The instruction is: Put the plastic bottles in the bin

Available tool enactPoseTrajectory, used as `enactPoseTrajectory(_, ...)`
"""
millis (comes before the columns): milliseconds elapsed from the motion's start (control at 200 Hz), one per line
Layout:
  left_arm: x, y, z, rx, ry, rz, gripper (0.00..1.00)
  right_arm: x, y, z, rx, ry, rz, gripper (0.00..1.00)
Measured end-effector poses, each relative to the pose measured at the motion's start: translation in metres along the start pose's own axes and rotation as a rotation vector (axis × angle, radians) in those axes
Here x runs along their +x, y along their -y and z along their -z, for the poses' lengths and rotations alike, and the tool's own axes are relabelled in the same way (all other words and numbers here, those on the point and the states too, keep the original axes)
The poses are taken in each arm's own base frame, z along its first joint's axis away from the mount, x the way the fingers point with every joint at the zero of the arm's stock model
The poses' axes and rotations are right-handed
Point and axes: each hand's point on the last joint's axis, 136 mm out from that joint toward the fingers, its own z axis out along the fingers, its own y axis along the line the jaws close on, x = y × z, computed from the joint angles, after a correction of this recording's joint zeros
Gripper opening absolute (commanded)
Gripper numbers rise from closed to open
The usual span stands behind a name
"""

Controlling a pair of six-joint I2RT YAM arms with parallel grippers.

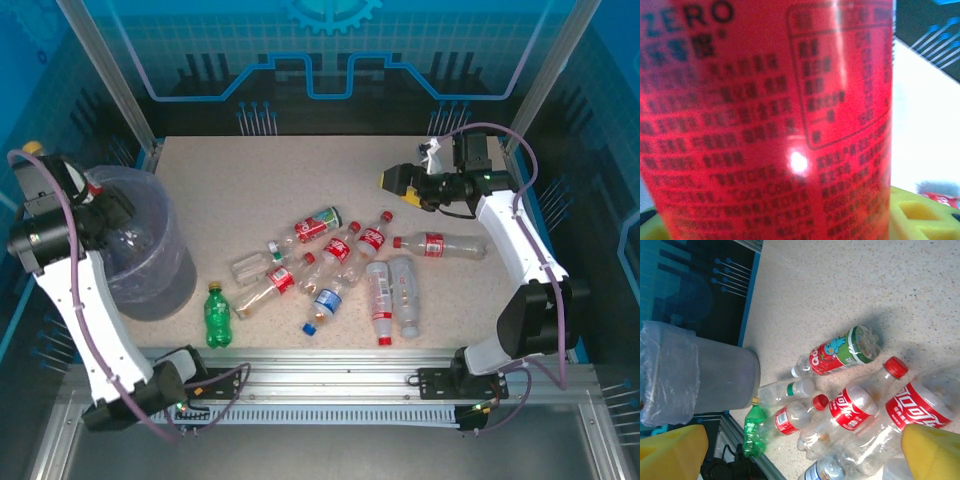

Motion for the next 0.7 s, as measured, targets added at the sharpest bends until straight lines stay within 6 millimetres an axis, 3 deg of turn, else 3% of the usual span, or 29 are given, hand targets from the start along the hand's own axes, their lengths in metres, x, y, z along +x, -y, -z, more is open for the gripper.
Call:
enactPoseTrajectory(135,0.012,-0.020,-0.034,-0.046,-0.097,0.042,0.26,0.002,0.004,0.000,0.019,-0.006,0.013,1.00)
enactPoseTrajectory(420,0.045,-0.026,-0.074,-0.036,-0.229,0.036,0.23,0.004,0.008,0.000,0.036,-0.011,0.022,1.00)
enactPoseTrajectory(570,0.057,-0.024,-0.089,-0.016,-0.259,0.030,0.20,0.004,0.009,-0.002,0.037,-0.014,0.019,1.00)
enactPoseTrajectory(700,0.061,-0.011,-0.101,0.020,-0.254,-0.013,0.19,0.005,0.011,-0.005,0.047,-0.020,0.018,1.00)
